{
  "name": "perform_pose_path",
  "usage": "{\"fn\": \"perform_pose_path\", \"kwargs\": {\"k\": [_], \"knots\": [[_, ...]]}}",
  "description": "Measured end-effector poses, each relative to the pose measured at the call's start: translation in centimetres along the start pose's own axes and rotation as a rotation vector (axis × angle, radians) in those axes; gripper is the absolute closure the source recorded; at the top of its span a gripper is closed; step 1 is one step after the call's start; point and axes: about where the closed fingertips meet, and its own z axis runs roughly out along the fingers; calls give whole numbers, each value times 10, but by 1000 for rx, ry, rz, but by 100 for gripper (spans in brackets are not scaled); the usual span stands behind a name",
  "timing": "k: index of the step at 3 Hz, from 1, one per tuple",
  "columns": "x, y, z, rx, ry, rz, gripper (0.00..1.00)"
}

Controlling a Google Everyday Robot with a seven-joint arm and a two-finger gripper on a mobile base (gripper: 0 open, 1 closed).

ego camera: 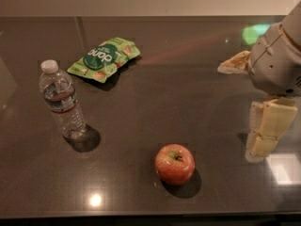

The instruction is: Move apple near water bottle

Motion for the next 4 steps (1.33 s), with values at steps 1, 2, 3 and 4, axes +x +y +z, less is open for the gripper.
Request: {"fn": "perform_pose_path", "kwargs": {"k": [1, 2, 3, 4], "knots": [[-17, 26, 26, -65, -46, -112, 0], [-31, 48, 55, -128, -92, -207, 0], [-50, 58, 95, -158, -159, -254, 0], [-57, 60, 106, -171, -177, -257, 0]]}}
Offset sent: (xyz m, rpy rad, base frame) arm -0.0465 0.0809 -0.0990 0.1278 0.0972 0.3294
